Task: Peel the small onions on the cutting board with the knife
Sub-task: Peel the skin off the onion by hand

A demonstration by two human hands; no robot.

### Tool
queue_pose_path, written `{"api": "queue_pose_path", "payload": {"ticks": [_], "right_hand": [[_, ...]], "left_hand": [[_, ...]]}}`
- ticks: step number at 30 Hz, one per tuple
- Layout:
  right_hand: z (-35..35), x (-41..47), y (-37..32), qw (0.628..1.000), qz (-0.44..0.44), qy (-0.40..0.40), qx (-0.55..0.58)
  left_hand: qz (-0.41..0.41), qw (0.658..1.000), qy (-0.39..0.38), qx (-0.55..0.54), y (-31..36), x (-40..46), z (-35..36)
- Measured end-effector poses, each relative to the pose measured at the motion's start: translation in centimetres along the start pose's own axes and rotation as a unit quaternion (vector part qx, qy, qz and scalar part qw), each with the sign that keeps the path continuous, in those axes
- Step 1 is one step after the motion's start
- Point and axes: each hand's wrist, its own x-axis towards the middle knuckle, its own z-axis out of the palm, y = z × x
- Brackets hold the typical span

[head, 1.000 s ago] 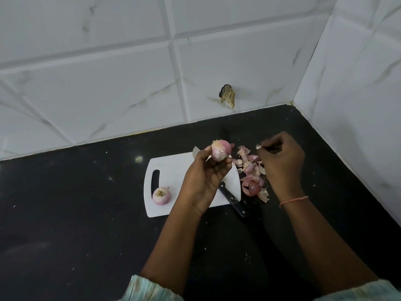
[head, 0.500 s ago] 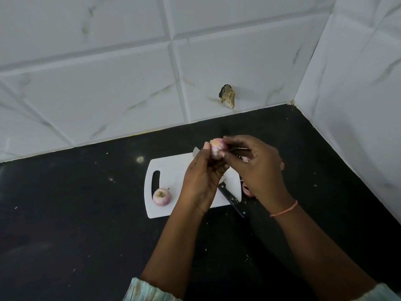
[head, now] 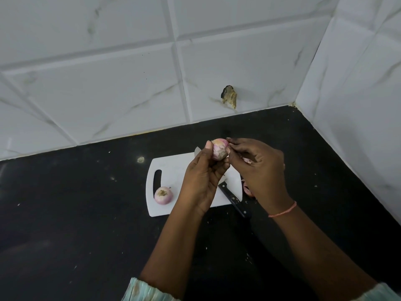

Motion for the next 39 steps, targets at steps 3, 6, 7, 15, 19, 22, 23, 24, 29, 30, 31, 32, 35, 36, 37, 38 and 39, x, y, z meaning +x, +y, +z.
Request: {"api": "queue_pose_path", "payload": {"ticks": [3, 6, 7, 15, 19, 22, 23, 24, 29, 30, 31, 32, 35, 36, 37, 38, 39], "right_hand": [[0.1, -0.1, 0.0, 1.000, -0.001, 0.003, -0.001], [0.1, -0.1, 0.0, 1.000, 0.000, 0.009, 0.000], [0.1, 0.0, 0.0, 1.000, 0.001, 0.010, 0.002], [0.1, 0.2, 0.4, 0.995, 0.090, 0.019, 0.047], [0.2, 0.0, -0.4, 0.994, 0.075, -0.028, 0.079], [0.5, -0.1, -0.2, 0.997, 0.049, -0.019, 0.058], [0.6, -0.1, -0.1, 0.998, 0.048, -0.013, 0.049], [0.7, -0.1, 0.0, 0.998, 0.048, -0.009, 0.041], [0.8, -0.1, -0.2, 1.000, 0.019, -0.020, -0.001], [0.8, -0.1, -0.2, 1.000, 0.014, -0.022, -0.008], [0.8, 0.0, -0.2, 1.000, 0.012, -0.024, -0.012], [0.8, 0.0, -0.1, 1.000, 0.012, -0.024, -0.015], [0.8, 0.0, -0.1, 1.000, 0.017, -0.026, -0.005], [0.8, 0.1, -0.1, 0.999, 0.024, -0.028, 0.009], [0.7, 0.1, -0.2, 0.998, 0.038, -0.030, 0.028], [0.6, 0.2, -0.2, 0.997, 0.052, -0.031, 0.044], [0.5, 0.3, -0.2, 0.996, 0.061, -0.031, 0.053]], "left_hand": [[-0.003, 1.000, 0.005, -0.004, 0.1, -0.2, -0.1], [-0.010, 1.000, 0.008, -0.016, 0.2, -0.3, -0.1], [-0.012, 1.000, 0.009, -0.018, 0.3, -0.3, -0.1], [-0.050, 0.997, 0.020, -0.055, 0.3, -0.2, 0.1], [-0.050, 0.996, 0.014, -0.077, 0.6, -0.3, 0.0], [-0.050, 0.995, 0.015, -0.086, 0.6, -0.4, 0.0], [-0.050, 0.995, 0.016, -0.086, 0.5, -0.5, 0.0], [-0.049, 0.995, 0.017, -0.084, 0.4, -0.5, 0.0], [-0.033, 0.997, 0.018, -0.071, 0.3, -0.4, -0.4], [-0.025, 0.998, 0.017, -0.062, 0.2, -0.3, -0.6], [-0.018, 0.998, 0.014, -0.052, 0.2, -0.3, -0.7], [-0.010, 0.999, 0.010, -0.046, 0.1, -0.3, -0.8], [0.011, 0.999, 0.005, -0.042, 0.1, -0.3, -0.9], [0.015, 0.999, 0.003, -0.045, 0.1, -0.3, -1.0], [0.019, 0.999, 0.001, -0.049, 0.1, -0.3, -1.1], [0.021, 0.999, -0.001, -0.050, 0.1, -0.3, -1.1], [0.024, 0.999, -0.003, -0.049, 0.1, -0.3, -1.1]]}}
